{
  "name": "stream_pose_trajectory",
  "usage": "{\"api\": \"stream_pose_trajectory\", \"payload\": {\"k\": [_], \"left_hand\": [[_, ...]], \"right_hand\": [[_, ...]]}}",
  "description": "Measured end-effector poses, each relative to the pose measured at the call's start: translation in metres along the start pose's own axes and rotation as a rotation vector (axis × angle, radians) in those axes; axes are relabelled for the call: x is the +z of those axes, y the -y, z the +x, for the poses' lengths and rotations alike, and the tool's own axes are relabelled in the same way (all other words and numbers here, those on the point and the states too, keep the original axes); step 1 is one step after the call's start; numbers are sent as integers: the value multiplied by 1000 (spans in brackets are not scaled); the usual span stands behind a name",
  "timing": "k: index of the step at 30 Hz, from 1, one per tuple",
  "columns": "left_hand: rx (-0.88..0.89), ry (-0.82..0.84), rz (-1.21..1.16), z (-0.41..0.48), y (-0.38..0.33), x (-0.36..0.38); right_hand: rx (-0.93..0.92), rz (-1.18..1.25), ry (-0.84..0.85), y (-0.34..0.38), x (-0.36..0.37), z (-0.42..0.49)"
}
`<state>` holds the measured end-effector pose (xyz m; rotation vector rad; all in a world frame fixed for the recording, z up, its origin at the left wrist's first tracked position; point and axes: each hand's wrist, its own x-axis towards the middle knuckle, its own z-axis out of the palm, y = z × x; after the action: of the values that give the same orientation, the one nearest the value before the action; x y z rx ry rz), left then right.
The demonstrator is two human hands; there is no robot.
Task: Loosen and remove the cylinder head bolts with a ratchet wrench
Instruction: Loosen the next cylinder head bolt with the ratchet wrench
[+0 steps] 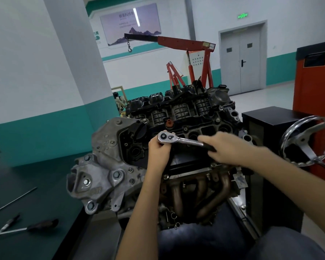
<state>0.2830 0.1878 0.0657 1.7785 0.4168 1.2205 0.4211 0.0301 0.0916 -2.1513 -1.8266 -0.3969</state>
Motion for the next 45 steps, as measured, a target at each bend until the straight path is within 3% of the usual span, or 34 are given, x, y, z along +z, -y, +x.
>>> {"api": "stream_pose_trajectory", "payload": {"k": [2, 4, 9, 14, 17, 20, 23, 25, 29, 33, 37, 41, 45], "left_hand": [[11, -57, -45, -3, 2, 0], [1, -90, -91, -7, 5, 0], [-11, -123, -87, -9, -2, 9], [4, -133, 33, -6, 1, 4], [0, -47, -19, -4, 1, -1], [20, 62, 35, -2, 1, -2], [23, 48, 56, -1, 0, -4], [25, -17, 12, -4, 1, -3], [-12, -144, -75, -12, 0, 4], [-57, -176, -119, -14, -6, 11], [-35, -192, -24, -13, -9, 10], [-67, -93, -39, -8, -5, 1], [2, 15, 18, -7, -3, -3]], "right_hand": [[-67, -158, -32, -1, -10, 12], [-33, -103, -84, 11, 2, 2], [248, 594, -131, 92, 71, -41], [323, 837, -224, 149, 98, -27], [237, 696, -117, 106, 80, -34], [114, 353, 8, 38, 38, -27], [-19, -91, 19, -2, -8, 2], [-72, -211, -34, -5, -15, 14], [34, -17, -123, 24, 19, -10], [257, 497, -182, 92, 69, -38], [295, 825, -224, 143, 96, -29], [229, 609, -117, 97, 75, -31], [40, 40, -6, 18, 16, -11]]}}
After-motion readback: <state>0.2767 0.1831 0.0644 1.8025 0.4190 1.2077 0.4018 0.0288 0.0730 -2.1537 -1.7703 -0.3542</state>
